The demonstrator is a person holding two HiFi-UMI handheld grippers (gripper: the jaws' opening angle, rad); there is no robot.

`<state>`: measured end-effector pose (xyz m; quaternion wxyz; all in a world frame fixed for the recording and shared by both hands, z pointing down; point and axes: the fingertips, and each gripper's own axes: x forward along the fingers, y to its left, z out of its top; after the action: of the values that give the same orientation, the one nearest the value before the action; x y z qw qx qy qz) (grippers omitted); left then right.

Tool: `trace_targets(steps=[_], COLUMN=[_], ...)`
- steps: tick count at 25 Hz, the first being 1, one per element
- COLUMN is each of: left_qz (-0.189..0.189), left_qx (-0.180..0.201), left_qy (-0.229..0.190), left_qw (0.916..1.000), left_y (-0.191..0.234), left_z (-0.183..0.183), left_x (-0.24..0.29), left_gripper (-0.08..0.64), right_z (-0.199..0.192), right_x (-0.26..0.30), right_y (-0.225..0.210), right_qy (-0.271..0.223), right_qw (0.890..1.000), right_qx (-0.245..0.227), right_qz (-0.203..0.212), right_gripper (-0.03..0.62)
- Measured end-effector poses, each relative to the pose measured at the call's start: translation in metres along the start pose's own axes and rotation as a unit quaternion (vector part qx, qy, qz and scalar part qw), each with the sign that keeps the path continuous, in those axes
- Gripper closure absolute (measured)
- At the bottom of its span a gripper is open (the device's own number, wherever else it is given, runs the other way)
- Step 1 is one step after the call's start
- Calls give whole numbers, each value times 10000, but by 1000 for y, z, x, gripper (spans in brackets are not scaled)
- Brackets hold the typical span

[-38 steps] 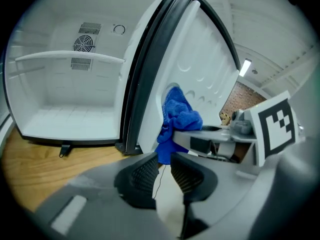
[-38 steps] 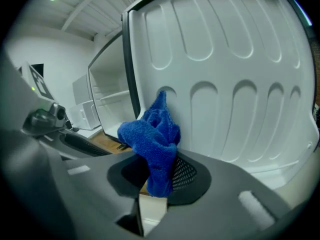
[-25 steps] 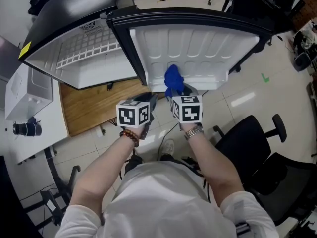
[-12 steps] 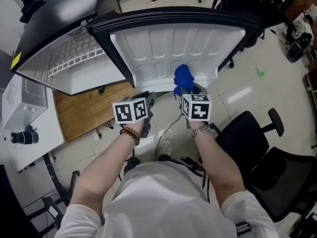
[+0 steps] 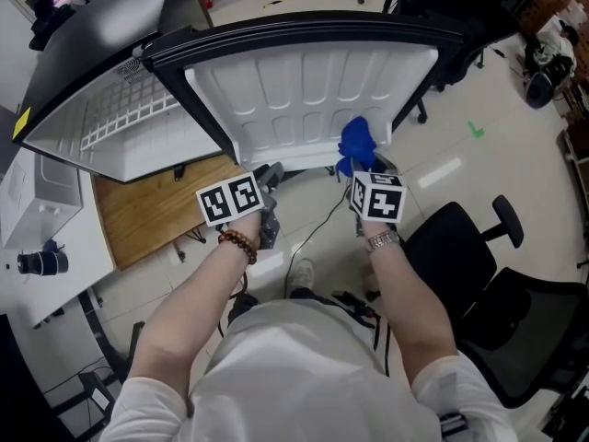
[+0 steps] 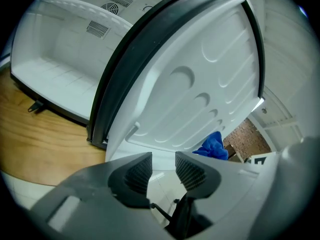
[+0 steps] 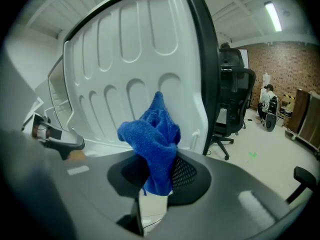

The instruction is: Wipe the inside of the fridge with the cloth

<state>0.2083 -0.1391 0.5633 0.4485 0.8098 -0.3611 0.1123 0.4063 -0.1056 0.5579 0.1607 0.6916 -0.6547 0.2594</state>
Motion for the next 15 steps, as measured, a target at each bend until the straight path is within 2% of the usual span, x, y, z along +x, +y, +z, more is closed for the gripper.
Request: trace_targets(steps=[6, 15], left_qz=[27, -62], left_qx=[-308, -1056], left_qy=[-121, -353], left_qw=[9994, 9938], left_y=[2, 9], left_z=[5, 9], left_x=[4, 12], left_gripper=[416, 415], right_z=[0, -2], right_x=[-6, -13], right_y=[-19, -33], right_qy=[-39, -85], right_qw=[9998, 9995], right_qx=[66, 76], right_qz=[-166, -303], right_gripper=[506, 506])
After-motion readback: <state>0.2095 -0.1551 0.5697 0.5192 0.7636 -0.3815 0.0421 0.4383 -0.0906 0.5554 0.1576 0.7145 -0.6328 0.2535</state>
